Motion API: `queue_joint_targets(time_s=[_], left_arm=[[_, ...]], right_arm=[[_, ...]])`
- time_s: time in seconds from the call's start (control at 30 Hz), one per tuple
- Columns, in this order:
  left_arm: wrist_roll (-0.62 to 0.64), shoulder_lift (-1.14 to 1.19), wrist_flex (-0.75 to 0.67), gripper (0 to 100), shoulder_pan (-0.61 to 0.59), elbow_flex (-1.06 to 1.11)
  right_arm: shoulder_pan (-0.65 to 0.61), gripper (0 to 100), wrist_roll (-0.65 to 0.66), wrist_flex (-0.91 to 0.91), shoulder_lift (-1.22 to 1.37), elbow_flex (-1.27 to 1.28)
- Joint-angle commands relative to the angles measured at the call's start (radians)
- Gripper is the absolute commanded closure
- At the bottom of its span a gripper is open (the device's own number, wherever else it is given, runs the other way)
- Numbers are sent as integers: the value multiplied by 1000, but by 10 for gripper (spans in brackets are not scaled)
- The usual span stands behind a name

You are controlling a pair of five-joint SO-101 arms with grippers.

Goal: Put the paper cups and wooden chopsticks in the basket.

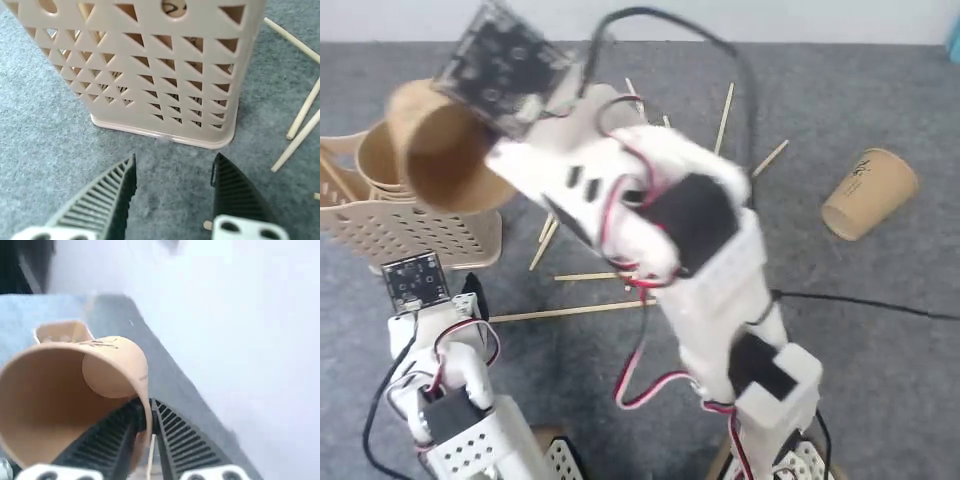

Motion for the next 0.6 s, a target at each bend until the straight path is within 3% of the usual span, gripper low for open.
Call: queue_joint_targets(time_s=[0.0, 0.13, 0.57], left_arm=[[-15, -5, -28, 768, 2, -5], [-15, -5, -28, 768, 2, -5], [-17, -5, -28, 768, 18, -4]], right_arm=[[-27, 990, -23, -205, 45, -5], [-25, 990, -120, -268, 114, -2], [2, 990, -118, -332, 308, -3]])
